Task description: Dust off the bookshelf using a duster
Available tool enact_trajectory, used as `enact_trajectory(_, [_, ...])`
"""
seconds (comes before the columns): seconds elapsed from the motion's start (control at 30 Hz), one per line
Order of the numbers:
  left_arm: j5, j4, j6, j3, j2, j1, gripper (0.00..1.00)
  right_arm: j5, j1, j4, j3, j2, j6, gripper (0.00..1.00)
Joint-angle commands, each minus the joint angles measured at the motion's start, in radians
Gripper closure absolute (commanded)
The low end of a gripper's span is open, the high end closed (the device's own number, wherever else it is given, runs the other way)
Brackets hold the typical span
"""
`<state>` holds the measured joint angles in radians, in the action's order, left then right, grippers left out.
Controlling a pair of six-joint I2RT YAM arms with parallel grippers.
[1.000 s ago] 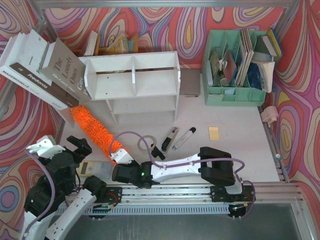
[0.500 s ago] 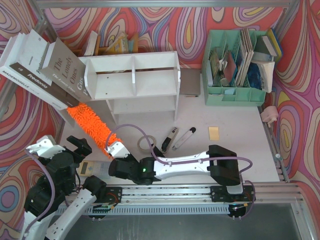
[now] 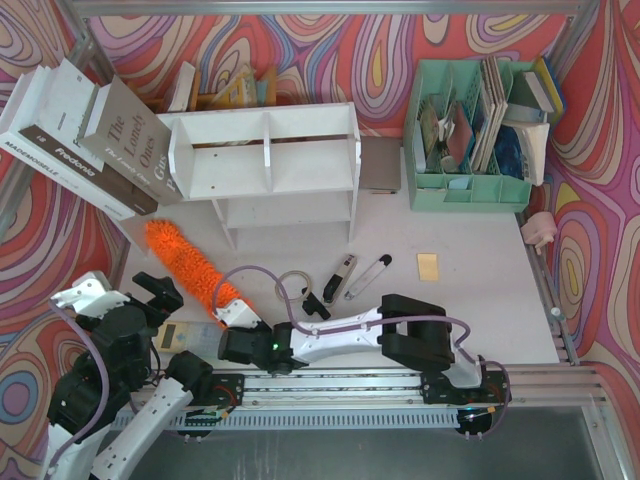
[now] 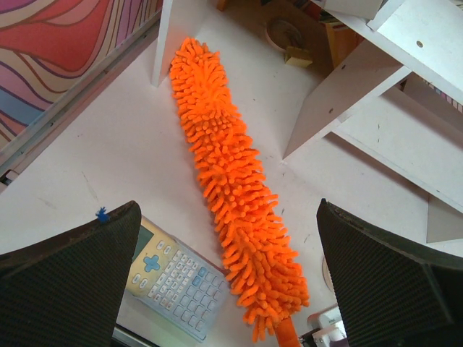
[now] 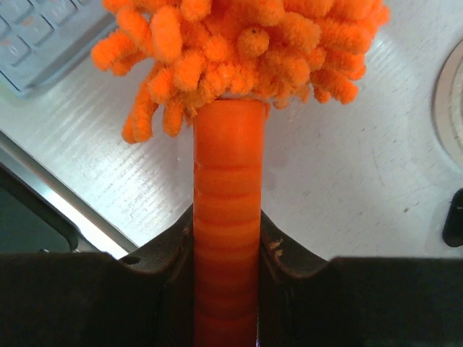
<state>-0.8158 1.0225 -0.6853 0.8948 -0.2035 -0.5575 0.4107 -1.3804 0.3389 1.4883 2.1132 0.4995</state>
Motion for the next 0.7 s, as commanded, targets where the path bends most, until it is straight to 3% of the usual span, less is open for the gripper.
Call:
enact_trajectory(0.0, [-0.005, -0.007, -0.004, -0.011, 0.018, -0.005, 0.02, 0.028, -0.002, -0.021, 0.06, -0.068, -0.039, 1.0])
enact_trajectory(0.33, [-0.006, -0.006, -0.004, -0.012, 0.01, -0.004, 0.02, 0.151, -0.002, -0.101, 0.045, -0.246, -0.082, 1.0])
enact_trajectory(0.67, [-0.006, -0.006, -0.005, -0.011, 0.015, -0.004, 0.02, 0.091, 0.0, -0.071, 0.031, -0.134, -0.03, 1.0])
